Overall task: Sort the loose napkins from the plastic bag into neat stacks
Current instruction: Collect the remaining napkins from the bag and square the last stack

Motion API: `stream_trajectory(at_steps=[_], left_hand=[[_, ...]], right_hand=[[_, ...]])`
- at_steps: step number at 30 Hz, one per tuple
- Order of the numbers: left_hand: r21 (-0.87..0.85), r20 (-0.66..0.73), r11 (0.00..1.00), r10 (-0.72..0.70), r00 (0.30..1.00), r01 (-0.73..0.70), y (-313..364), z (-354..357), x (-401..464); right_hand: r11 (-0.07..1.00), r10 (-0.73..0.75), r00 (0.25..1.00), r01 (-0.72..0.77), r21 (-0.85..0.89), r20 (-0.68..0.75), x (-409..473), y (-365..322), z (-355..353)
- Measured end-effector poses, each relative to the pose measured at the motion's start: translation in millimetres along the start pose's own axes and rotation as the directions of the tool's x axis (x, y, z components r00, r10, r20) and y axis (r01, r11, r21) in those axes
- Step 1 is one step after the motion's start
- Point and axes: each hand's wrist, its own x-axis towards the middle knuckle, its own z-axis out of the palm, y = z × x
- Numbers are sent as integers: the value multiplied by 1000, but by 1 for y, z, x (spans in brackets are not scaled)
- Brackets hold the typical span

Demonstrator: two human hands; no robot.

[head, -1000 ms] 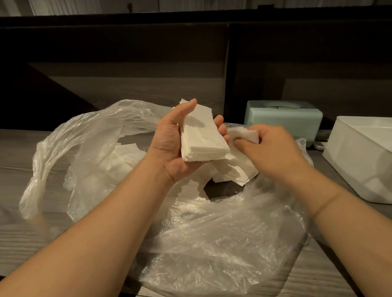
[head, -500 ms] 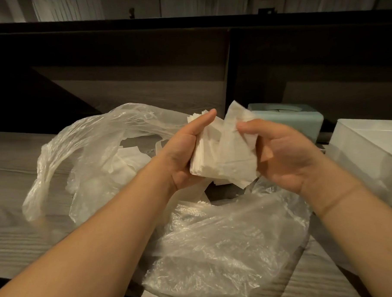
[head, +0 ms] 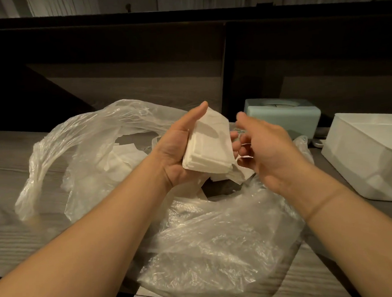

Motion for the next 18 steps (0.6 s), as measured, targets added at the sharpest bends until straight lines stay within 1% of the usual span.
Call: stream_trajectory(at_steps=[1,2,3,4,5,6,7,8,9,11,14,18], left_hand=[[-19,-3,1000,23,1000,-23,3,-1,-1],[-42,-8,998,49,999,-49,6,-2,-2],[-67,-12,995,74,997,-75,8,-3,-3],[-92,-17,991,98,995,-99,11,-4,-4],[-115,-19,986,117,993,-118,13,-5,-4],[-135,-16,982,132,991,-133,14,-6,-4],[-152,-11,978,145,989,-145,15,-7,-4],[-164,-11,974,158,987,-158,16,-7,-4],[-171,-12,971,170,985,-170,16,-8,-4],[-177,-16,967,185,983,-185,17,-8,-4],[-179,-30,965,192,981,-194,17,-7,-4],[-166,-41,966,192,980,-197,16,-6,-2]], right_hand=[[1000,14,1000,-14,4,-16,2,1,-1],[999,8,1000,-9,-40,-19,4,3,-2],[986,-26,1000,24,-168,-9,4,6,-3],[925,-92,995,98,-366,34,5,10,-4],[805,-162,978,208,-555,132,4,13,-4],[656,-198,944,329,-679,265,1,16,-3],[512,-186,904,424,-747,385,-1,18,-2],[404,-155,864,498,-767,479,-3,21,-1],[351,-117,831,547,-760,545,-5,23,0],[343,-64,784,598,-724,618,-9,25,3],[295,-84,733,665,-686,675,-7,32,6],[268,-144,712,697,-665,688,-5,39,9]])
